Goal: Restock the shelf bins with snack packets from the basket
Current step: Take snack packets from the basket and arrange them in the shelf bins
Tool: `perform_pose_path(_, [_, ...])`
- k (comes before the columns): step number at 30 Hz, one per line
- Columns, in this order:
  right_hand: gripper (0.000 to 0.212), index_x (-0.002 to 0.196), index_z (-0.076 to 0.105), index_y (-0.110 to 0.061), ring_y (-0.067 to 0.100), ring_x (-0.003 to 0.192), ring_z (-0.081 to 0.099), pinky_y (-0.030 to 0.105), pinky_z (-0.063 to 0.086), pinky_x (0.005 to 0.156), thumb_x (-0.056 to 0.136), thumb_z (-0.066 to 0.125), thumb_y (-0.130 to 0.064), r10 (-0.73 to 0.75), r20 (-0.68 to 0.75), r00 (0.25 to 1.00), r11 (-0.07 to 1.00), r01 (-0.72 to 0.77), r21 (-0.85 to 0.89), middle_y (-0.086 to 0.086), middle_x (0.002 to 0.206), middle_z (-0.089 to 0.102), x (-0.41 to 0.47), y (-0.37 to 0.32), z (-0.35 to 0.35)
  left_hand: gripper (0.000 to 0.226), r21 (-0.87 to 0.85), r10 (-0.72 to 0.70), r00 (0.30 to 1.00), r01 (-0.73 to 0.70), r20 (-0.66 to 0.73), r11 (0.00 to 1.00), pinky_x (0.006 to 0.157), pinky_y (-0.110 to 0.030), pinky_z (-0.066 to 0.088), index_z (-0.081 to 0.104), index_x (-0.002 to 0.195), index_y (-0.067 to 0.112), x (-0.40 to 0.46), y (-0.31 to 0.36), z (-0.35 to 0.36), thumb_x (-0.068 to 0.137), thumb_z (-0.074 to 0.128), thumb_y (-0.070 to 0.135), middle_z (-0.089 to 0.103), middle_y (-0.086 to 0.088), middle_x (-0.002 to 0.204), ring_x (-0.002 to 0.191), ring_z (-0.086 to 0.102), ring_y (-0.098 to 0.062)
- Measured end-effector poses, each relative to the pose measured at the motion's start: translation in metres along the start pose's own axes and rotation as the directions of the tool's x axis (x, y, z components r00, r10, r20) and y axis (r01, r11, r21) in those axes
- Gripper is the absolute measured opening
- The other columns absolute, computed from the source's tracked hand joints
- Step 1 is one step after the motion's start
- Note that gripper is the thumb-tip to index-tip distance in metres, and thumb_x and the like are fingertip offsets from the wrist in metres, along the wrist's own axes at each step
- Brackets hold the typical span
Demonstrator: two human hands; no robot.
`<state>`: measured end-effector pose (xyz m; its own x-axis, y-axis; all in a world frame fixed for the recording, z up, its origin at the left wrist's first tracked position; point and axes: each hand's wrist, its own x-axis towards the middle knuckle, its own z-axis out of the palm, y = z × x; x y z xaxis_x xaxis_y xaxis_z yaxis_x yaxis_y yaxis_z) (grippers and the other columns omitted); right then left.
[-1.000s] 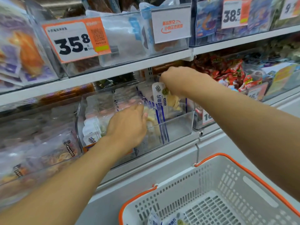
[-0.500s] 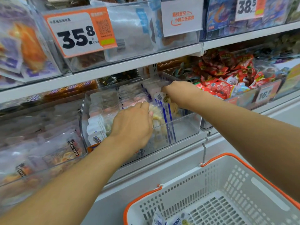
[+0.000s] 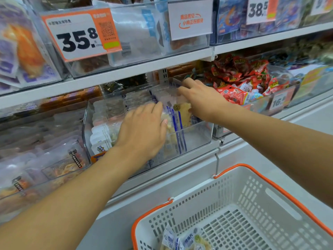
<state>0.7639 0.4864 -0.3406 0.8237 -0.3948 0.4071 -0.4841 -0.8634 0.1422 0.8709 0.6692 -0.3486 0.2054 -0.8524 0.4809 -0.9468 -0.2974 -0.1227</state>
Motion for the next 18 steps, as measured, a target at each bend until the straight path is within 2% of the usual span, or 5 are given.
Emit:
perform_pose_path(6, [0.033,0.065,0.049,-0.014,0.021,0.056,0.043,0.035,0.032,0.053,0.092,0.059,-0.031,0.113,-0.500,0.859,0.940,0.071,0.333,0.002,0.063,0.046,-0.089,-0.014,0.009,0.016,-0.296,0.448,0.876,-0.482,-0.178,0.825,0.059,-0.033,0.041,0.055,0.084,0.022,-0.020,0.023,-0.002,0.092,0.051,0.036,0.045,0.012,0.069,0.062,0.043,-0.015])
perform_pose_path(10, [0.041,0.060,0.052,-0.013,0.013,0.049,0.044,0.036,0.042,0.055,0.094,0.062,-0.033,0.153,0.276,0.949,0.797,-0.284,0.533,0.001,0.054,0.050,-0.180,-0.045,0.104,0.027,-0.341,0.614,0.583,-0.516,0.532,0.786,0.069,-0.031,0.043,0.060,0.109,0.031,-0.046,0.037,0.042,0.095,0.052,0.052,0.059,0.014,0.085,0.075,0.051,-0.010])
perform_pose_path(12, [0.030,0.089,0.069,-0.006,0.014,0.060,0.060,0.038,0.057,0.064,0.087,0.074,-0.035,0.068,0.818,0.572,0.761,-0.560,0.328,0.009,0.082,0.069,-0.228,-0.067,0.159,0.041,-0.286,0.498,0.361,-0.502,0.789,0.817,0.079,-0.031,0.045,0.057,0.124,0.030,-0.061,0.043,0.066,0.094,0.053,0.056,0.054,0.014,0.093,0.083,0.050,-0.012])
perform_pose_path(14, [0.053,0.113,0.064,0.001,0.022,0.072,0.065,0.036,0.060,0.062,0.081,0.081,-0.037,0.059,0.949,0.309,0.741,-0.651,0.166,0.011,0.104,0.067,-0.268,-0.087,0.203,0.048,-0.240,0.416,0.263,-0.511,0.870,0.825,0.088,-0.034,0.046,0.055,0.130,0.028,-0.071,0.048,0.080,0.093,0.053,0.058,0.047,0.011,0.094,0.089,0.048,-0.016])
perform_pose_path(18, [0.051,0.074,0.056,-0.008,0.012,0.051,0.055,0.022,0.048,0.044,0.073,0.084,-0.050,0.082,0.975,0.206,0.621,-0.776,0.111,-0.001,0.060,0.060,-0.320,-0.135,0.254,0.049,-0.279,0.448,0.302,-0.466,0.842,0.840,0.082,-0.030,0.040,0.052,0.133,0.028,-0.071,0.054,0.085,0.094,0.051,0.058,0.053,0.009,0.104,0.091,0.047,-0.014])
